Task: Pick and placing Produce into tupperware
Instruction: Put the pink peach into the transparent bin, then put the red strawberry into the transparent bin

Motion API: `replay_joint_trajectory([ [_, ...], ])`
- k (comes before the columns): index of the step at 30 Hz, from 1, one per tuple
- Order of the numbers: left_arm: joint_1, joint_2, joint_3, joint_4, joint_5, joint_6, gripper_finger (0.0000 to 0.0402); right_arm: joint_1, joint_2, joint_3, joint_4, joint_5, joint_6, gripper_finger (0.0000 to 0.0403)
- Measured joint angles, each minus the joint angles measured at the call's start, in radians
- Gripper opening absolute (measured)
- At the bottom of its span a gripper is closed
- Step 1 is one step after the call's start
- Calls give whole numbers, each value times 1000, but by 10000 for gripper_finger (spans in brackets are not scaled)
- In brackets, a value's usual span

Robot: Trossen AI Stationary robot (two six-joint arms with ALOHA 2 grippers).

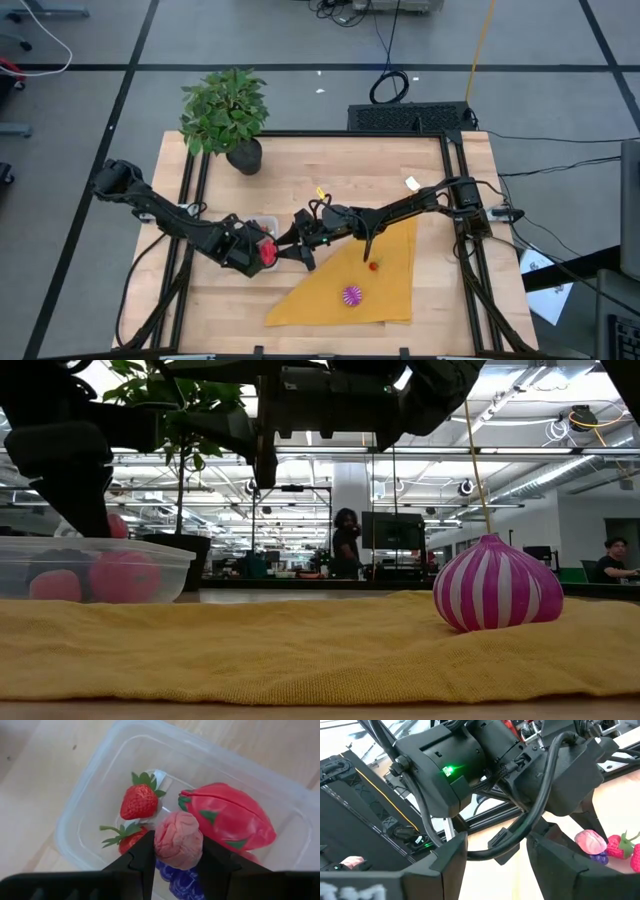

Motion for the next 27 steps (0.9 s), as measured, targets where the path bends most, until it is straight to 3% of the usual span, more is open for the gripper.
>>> replay_joint_trajectory([
  [16, 0, 0, 0, 6, 34, 2, 125, 0, 0, 0, 0, -20, 2, 197],
  [27, 0, -1, 0, 6, 31, 21, 235, 0, 0, 0, 0, -22, -19, 197],
])
